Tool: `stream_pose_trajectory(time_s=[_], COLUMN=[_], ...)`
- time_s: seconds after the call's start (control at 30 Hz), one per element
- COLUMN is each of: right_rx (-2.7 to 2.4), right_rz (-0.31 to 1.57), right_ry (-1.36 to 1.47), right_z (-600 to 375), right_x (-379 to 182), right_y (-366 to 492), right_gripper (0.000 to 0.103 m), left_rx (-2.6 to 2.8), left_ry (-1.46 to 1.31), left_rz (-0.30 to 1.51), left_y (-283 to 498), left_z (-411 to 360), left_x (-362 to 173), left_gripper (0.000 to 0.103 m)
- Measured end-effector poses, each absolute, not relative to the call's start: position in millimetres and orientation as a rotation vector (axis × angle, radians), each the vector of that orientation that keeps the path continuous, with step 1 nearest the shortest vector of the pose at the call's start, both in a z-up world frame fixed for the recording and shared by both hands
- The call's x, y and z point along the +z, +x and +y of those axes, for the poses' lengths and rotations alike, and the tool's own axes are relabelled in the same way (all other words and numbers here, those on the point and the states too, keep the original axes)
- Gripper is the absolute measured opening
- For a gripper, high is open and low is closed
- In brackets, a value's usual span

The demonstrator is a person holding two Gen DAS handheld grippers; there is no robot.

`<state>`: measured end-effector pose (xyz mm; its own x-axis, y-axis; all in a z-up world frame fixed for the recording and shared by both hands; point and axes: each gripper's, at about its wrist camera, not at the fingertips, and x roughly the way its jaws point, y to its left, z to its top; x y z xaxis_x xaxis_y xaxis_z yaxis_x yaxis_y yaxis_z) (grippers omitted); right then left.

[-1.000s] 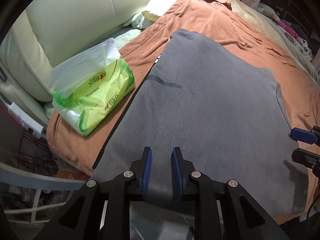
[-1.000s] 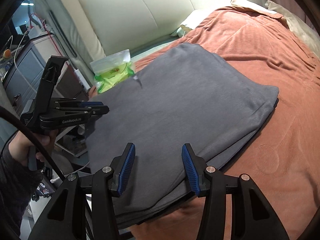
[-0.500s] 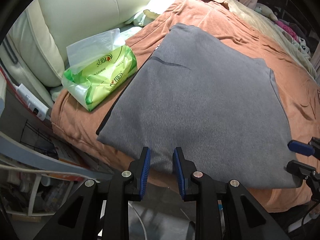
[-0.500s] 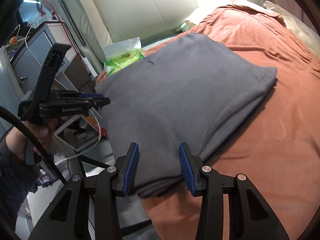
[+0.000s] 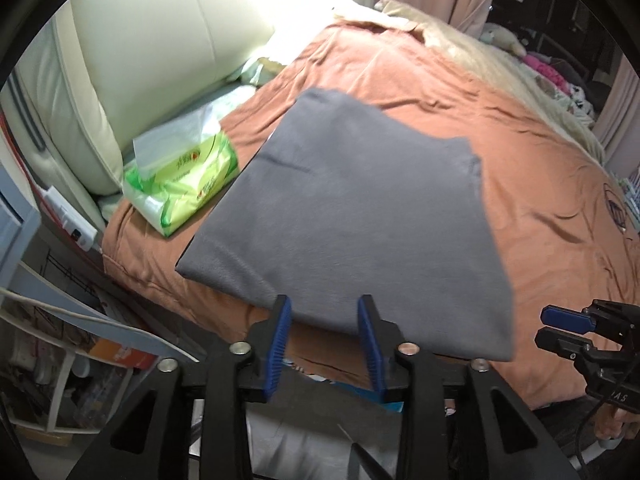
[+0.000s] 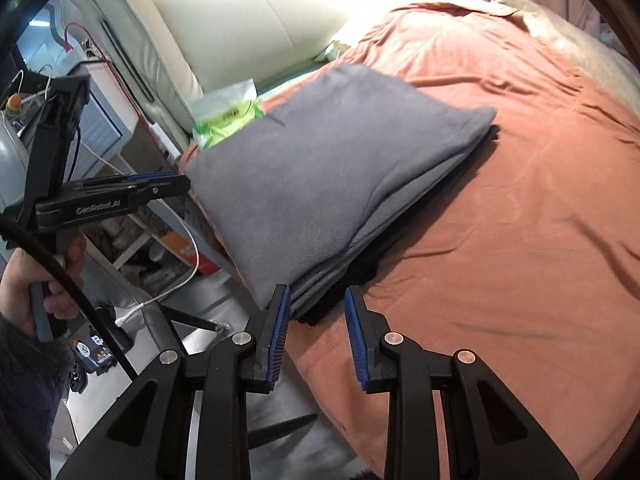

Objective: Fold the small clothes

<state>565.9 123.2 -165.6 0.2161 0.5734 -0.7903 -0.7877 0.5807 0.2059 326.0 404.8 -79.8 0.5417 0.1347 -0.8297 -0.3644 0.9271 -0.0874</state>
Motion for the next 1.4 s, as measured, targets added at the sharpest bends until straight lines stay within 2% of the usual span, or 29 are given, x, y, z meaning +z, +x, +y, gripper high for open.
stream_pose_trajectory(time_s=[0.13, 0.23, 0.3, 0.37, 0.43, 0.5, 0.7, 1.4], right_rx=[0.900, 0.866, 0.843, 0.811, 0.789, 0.773, 0.702, 0.558], right_rz=[0.958, 0.961, 0.951, 0.918, 0.890, 0.864, 0.830, 0.653], right_ry=[-0.247, -0.222, -0.200, -0.180, -0.167, -0.167, -0.153, -0.106], right_z=[97, 77, 61, 45, 32, 22, -7, -93], right_x=[-148, -138, -129, -118, -108, -100, -87, -59], right_y=[553, 544, 536, 528, 517, 503, 467, 373], right_gripper=[0.026, 0.032, 0.054, 0.070, 0.075, 0.083, 0.102, 0.103], left_rx=[0.276, 0.264, 0.254, 0.244, 0.240, 0.258, 0.216, 0.190], left_ry=[-0.279, -0.254, -0.236, -0.221, -0.214, -0.207, -0.213, -0.162], left_rz=[0.910, 0.886, 0.866, 0.853, 0.835, 0.811, 0.767, 0.584], left_y=[317, 308, 301, 295, 287, 277, 254, 174], left_z=[389, 370, 355, 342, 329, 318, 290, 198], left_x=[-60, -47, -40, -34, -28, -20, -2, 35], left_gripper=[0.047, 0.061, 0.075, 0.082, 0.089, 0.102, 0.103, 0.103])
